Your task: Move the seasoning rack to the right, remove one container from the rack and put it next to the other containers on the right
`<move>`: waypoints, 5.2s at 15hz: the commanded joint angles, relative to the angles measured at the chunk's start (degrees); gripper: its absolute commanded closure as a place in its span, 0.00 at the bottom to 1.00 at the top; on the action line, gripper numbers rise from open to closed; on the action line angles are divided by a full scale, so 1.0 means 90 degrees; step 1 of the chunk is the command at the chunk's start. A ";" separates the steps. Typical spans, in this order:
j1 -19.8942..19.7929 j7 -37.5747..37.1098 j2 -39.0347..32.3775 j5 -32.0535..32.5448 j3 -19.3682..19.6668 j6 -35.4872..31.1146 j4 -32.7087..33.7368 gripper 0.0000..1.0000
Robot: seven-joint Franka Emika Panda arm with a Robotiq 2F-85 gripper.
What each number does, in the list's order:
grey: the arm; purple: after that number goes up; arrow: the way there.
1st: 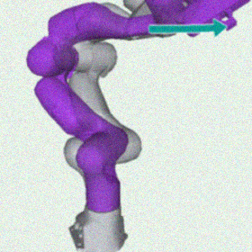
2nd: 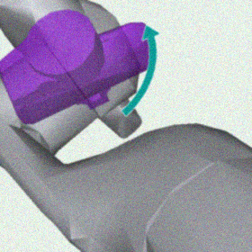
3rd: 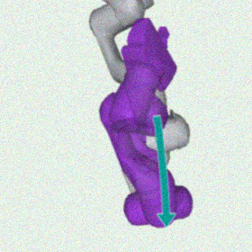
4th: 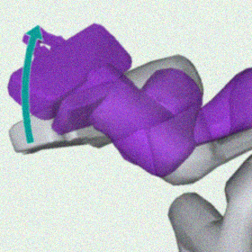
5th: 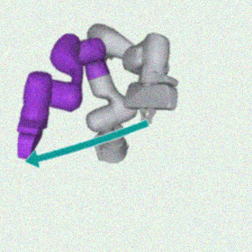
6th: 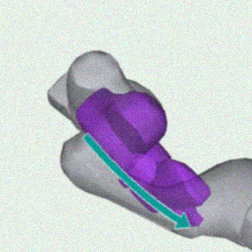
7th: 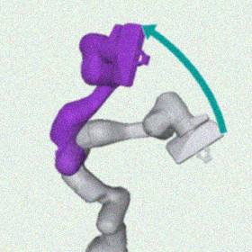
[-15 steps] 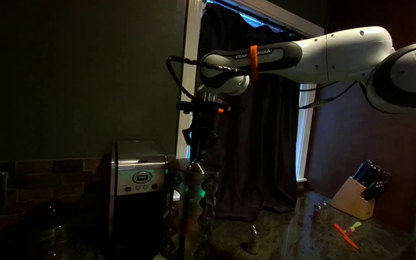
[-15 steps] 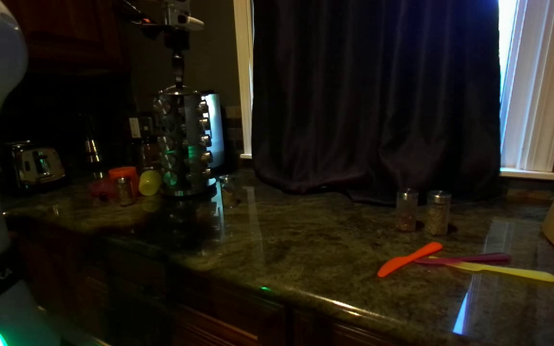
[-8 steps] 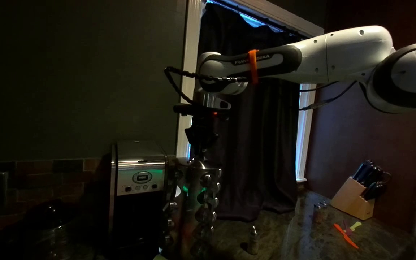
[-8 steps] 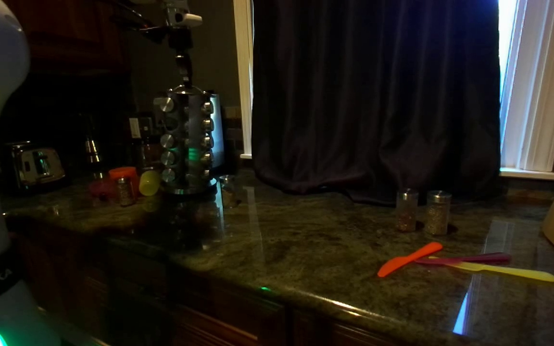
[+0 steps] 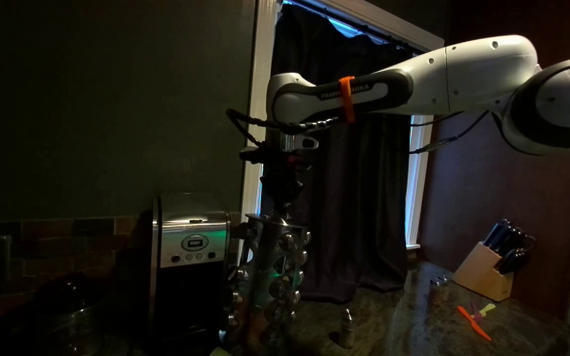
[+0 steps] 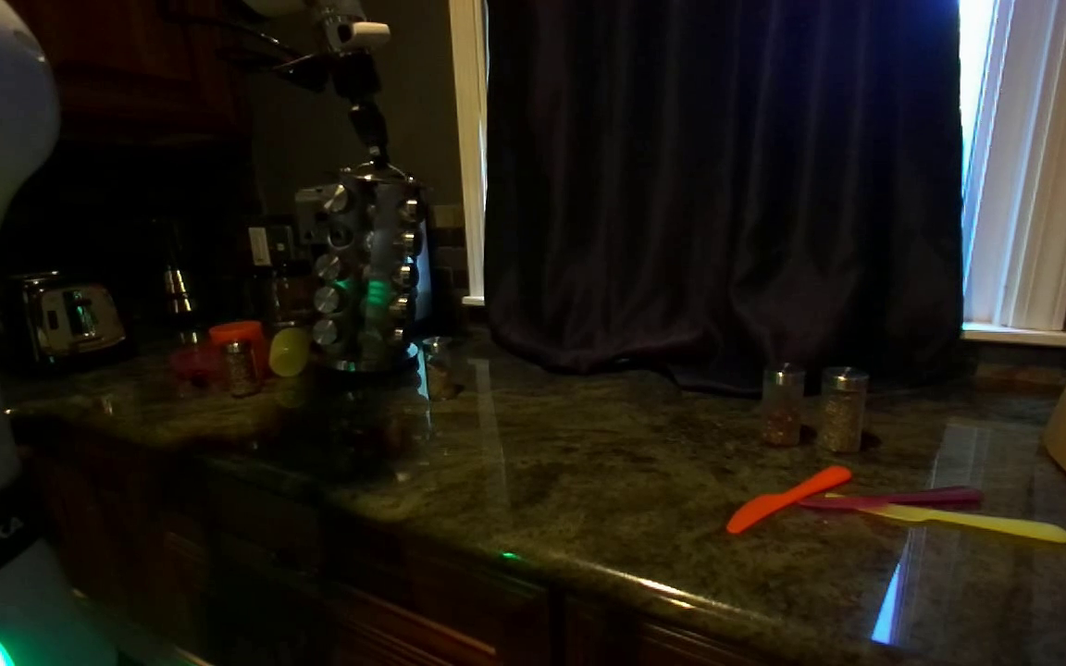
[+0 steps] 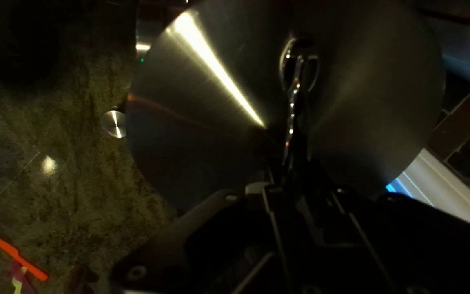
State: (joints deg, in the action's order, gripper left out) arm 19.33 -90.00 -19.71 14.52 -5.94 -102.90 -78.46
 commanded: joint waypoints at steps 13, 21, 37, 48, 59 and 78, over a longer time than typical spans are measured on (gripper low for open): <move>0.0009 -0.0689 0.0400 0.0881 0.0249 0.0014 -0.0021 0.95; 0.0005 -0.0928 0.0284 0.0715 0.0187 -0.0095 -0.0084 0.95; -0.1160 0.0085 0.2019 -0.2116 0.0507 -0.1180 -0.1376 0.00; -0.2249 0.3208 0.2515 -0.5556 0.0916 -0.1012 -0.3025 0.00; -0.2644 0.2259 0.1832 -0.6202 0.1240 -0.0016 -0.2848 0.00; -0.3120 0.3175 0.0842 -0.8549 0.1564 0.2239 -0.2936 0.00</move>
State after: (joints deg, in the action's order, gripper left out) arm -8.62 -64.41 -10.00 -60.92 7.59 -82.72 -105.44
